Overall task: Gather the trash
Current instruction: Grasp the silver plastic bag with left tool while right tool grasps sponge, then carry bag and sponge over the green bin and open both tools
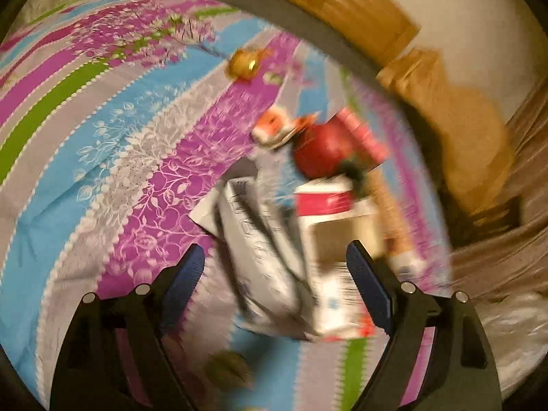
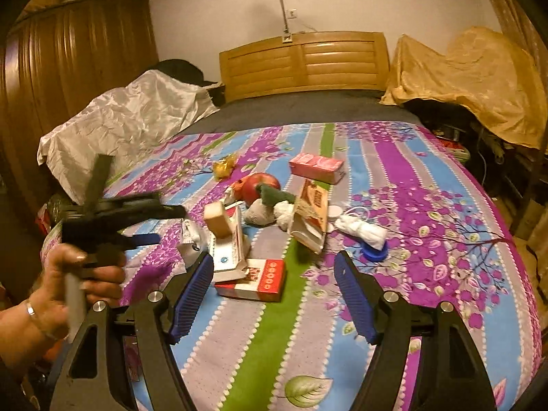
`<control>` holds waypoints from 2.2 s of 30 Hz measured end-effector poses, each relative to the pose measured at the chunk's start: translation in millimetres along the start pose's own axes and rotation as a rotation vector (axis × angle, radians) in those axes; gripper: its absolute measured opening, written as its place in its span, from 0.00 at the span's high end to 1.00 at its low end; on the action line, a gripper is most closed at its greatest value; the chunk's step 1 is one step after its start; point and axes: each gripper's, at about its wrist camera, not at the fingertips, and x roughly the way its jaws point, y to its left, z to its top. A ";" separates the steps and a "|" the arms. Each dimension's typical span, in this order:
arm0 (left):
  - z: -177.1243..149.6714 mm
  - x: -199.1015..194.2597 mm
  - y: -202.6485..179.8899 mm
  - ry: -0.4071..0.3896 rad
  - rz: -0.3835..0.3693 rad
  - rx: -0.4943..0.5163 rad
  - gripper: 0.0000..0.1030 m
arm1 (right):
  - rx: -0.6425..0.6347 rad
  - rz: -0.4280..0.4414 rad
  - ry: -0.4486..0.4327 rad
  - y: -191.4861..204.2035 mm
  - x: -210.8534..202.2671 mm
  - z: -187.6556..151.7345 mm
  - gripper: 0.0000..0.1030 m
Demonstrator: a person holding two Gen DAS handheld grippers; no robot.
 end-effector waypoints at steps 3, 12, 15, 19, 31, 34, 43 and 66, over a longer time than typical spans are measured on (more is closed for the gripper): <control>-3.6 28.8 16.2 0.092 0.013 -0.032 0.30 | -0.006 0.009 0.015 -3.4 3.5 0.4 0.29; -12.9 -24.0 45.1 -0.001 -0.138 -0.096 0.76 | -0.121 0.139 0.006 22.1 25.0 22.4 0.43; -21.8 -60.1 48.5 -0.067 -0.106 -0.056 0.76 | -0.190 0.194 0.026 40.6 43.2 30.1 0.44; -28.3 -87.6 56.8 -0.112 -0.085 -0.048 0.76 | -0.265 0.217 0.062 62.8 84.4 38.0 0.44; -32.6 -106.1 56.8 -0.147 -0.043 -0.003 0.76 | -0.326 0.167 0.180 82.8 174.3 41.1 0.73; -34.5 -105.5 55.8 -0.140 -0.022 0.000 0.76 | -0.303 0.175 0.163 82.8 167.9 43.7 0.75; -36.0 -120.7 34.7 -0.175 0.025 0.072 0.76 | -0.180 0.208 0.029 71.1 75.1 56.3 0.77; -78.3 -147.6 -81.6 -0.303 0.183 0.450 0.76 | -0.006 0.104 -0.078 21.8 -96.5 -2.9 0.77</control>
